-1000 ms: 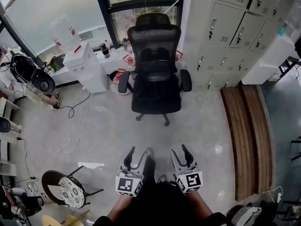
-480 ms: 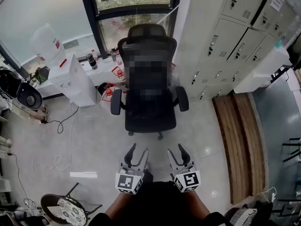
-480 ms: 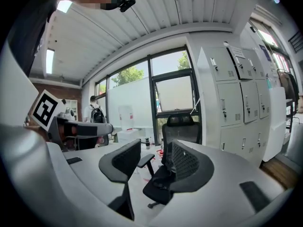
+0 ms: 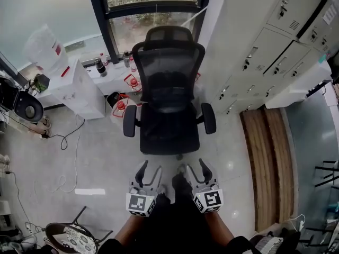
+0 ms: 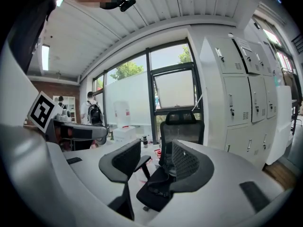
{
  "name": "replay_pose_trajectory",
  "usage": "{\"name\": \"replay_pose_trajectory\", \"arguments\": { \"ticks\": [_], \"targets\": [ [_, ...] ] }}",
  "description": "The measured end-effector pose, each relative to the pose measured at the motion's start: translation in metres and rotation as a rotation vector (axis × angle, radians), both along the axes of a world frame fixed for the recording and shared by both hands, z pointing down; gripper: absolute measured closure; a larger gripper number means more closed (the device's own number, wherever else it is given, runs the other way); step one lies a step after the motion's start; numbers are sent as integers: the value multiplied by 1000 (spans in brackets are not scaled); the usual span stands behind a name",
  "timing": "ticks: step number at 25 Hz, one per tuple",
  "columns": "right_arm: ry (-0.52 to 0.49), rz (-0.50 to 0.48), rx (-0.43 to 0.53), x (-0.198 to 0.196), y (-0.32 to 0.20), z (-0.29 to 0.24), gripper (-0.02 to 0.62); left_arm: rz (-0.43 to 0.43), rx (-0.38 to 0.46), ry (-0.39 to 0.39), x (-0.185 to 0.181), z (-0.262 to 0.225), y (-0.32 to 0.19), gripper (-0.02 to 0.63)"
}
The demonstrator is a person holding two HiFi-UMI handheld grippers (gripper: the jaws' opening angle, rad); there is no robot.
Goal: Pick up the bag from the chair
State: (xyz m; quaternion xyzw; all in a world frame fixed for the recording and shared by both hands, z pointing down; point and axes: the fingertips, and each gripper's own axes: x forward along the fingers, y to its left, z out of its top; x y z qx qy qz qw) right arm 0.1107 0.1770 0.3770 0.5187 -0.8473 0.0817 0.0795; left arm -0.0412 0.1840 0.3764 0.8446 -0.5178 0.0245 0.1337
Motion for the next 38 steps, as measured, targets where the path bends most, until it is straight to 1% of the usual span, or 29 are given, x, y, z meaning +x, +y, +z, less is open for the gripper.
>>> {"name": "replay_pose_trajectory", "arguments": {
  "ticks": [3, 8, 12, 15, 18, 21, 24, 27, 32, 35, 38],
  "targets": [
    [-6, -26, 5, 2, -26, 5, 414, -24, 7, -7, 2, 1, -25, 419],
    [-26, -86, 0, 8, -78, 8, 413, -72, -7, -4, 17, 0, -68, 419],
    [-52, -131, 3, 19, -125, 6, 413, -99, -7, -42, 34, -3, -110, 410],
    [-51, -169, 0, 28, -152, 7, 413, -132, -17, -42, 40, -1, -131, 407],
    [-40, -194, -17, 32, -181, 14, 407, -165, -35, -46, 37, 4, -151, 405],
    [-42, -194, -53, 34, -199, 24, 402, -185, -66, -52, 31, 13, -164, 403],
    [-26, -197, -87, 31, -222, 40, 397, -204, -86, -49, 22, 24, -187, 403],
    [-7, -198, -112, 23, -244, 53, 396, -200, -101, -48, 14, 34, -212, 403],
    [28, -159, -178, 16, -287, 75, 396, -161, -138, -44, 3, 52, -266, 400],
    [85, -169, -226, 10, -318, 93, 388, -136, -152, -40, -2, 63, -304, 396],
    [135, -191, -273, 9, -353, 119, 382, -118, -188, -54, -6, 89, -343, 388]
  ]
}}
